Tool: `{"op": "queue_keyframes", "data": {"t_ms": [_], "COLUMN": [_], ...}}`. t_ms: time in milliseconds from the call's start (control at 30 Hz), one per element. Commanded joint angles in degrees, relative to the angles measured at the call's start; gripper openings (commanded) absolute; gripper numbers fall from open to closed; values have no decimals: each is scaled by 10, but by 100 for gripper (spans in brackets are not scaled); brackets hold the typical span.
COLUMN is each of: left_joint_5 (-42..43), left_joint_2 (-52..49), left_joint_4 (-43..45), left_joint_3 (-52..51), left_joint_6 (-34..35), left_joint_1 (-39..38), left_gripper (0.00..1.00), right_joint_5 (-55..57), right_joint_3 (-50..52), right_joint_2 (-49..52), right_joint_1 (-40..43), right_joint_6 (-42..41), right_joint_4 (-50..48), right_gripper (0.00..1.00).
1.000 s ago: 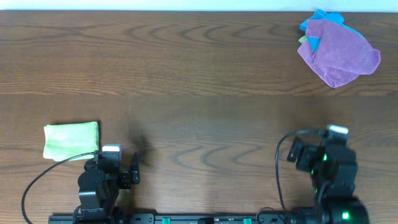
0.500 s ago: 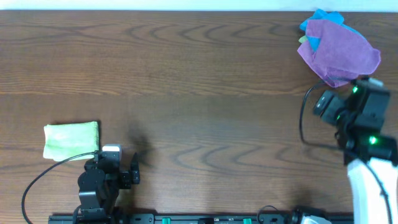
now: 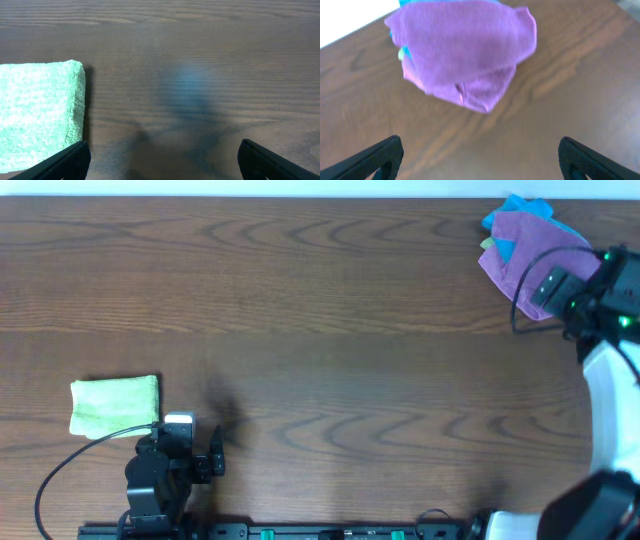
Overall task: Fold the cloth
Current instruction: 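Reach the right gripper toward the pink cloth pile at top right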
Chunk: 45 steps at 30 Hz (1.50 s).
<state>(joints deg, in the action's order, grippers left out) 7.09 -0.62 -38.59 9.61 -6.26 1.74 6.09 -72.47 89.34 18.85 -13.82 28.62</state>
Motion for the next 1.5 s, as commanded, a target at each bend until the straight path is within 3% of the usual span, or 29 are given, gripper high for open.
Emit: {"op": "queue_keyframes", "data": {"t_ms": [0, 200, 400, 700, 833, 1167, 1467], "left_joint_5": [0, 0, 0, 0, 0, 0, 0], "left_joint_2": [4, 4, 4, 4, 4, 4, 4], "left_joint_4": [-6, -6, -6, -6, -6, -6, -6], "left_joint_3": [-3, -3, -3, -3, -3, -3, -3], "left_joint_6": [-8, -8, -8, -8, -8, -8, -8], "left_joint_1": [1, 1, 1, 1, 1, 1, 1], "left_gripper": [95, 95, 95, 95, 95, 95, 95], "right_joint_5": [-24, -36, 38, -23, -47, -104, -154], "right_joint_3": [-43, -50, -50, -71, -148, -377, -431], "right_joint_2": [46, 97, 126, 180, 235, 367, 447], "right_joint_1": [7, 7, 10, 10, 9, 0, -3], "right_joint_6": [19, -19, -24, 6, 6, -38, -80], "right_joint_4": [-12, -92, -146, -200, -174, 4, 42], "right_gripper": [99, 99, 99, 99, 99, 99, 99]}}
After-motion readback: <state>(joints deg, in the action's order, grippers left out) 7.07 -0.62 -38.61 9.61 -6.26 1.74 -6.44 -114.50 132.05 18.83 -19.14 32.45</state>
